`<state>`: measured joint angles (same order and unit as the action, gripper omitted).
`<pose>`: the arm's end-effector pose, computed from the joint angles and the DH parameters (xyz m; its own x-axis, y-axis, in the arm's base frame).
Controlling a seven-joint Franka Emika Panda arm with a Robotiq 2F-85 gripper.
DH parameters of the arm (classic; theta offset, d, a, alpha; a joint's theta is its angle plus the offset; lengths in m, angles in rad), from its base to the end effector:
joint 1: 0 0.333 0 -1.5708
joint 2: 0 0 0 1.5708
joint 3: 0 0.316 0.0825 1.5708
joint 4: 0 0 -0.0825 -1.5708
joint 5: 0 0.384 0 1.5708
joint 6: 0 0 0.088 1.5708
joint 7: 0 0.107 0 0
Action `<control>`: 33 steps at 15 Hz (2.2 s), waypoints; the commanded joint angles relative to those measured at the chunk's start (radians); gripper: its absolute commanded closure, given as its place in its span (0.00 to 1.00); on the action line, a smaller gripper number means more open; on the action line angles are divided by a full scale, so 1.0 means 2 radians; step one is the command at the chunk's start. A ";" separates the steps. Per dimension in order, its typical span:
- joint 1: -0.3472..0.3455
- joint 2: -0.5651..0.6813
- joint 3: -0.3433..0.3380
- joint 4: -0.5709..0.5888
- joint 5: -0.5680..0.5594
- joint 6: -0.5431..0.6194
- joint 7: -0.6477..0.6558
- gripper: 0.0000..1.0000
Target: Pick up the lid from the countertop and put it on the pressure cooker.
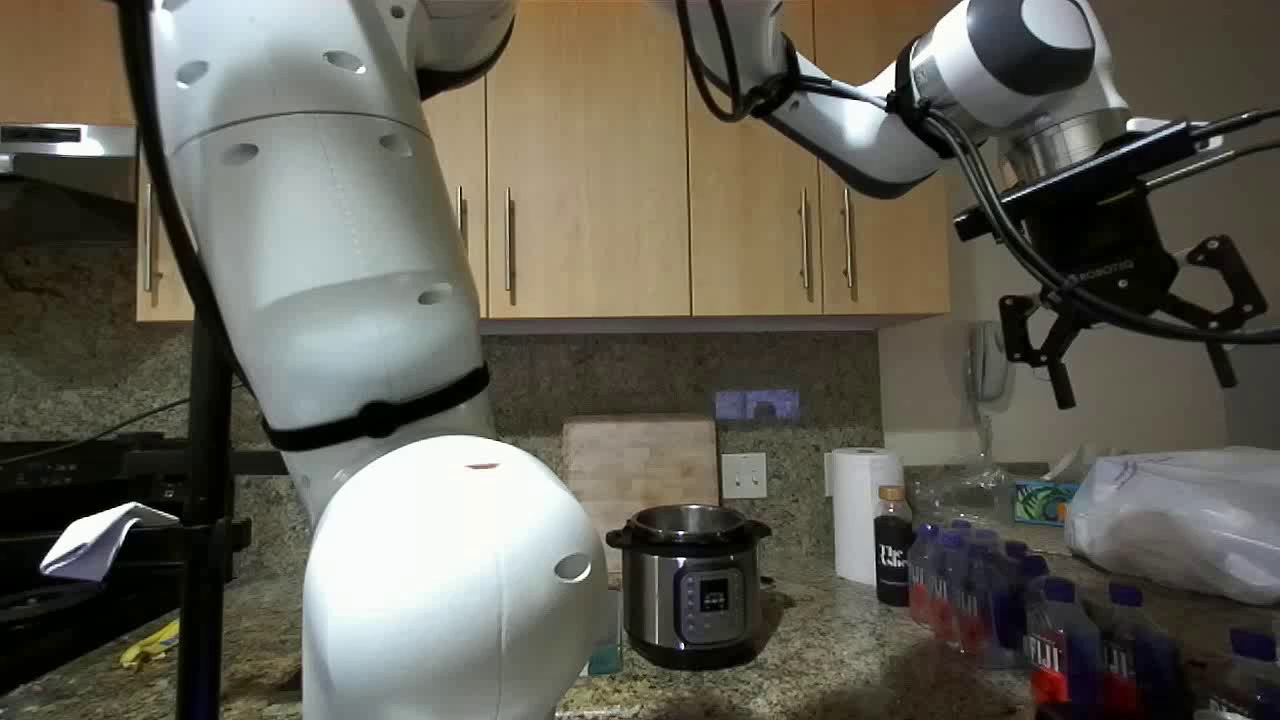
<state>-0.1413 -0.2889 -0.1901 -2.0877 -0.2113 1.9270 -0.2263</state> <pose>0.4506 -0.1793 0.5561 0.9961 -0.0318 0.0822 -0.0458 -0.9837 0.1740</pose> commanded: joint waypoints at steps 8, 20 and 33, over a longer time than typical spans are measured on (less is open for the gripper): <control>-0.001 0.000 0.001 0.001 0.001 -0.001 0.000 0.00; -0.001 0.000 0.001 0.001 0.001 -0.001 0.000 0.00; 0.007 0.010 -0.016 -0.065 0.121 0.027 -0.023 0.00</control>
<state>-0.1359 -0.2732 -0.2045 -2.1639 -0.0479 1.9533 -0.2329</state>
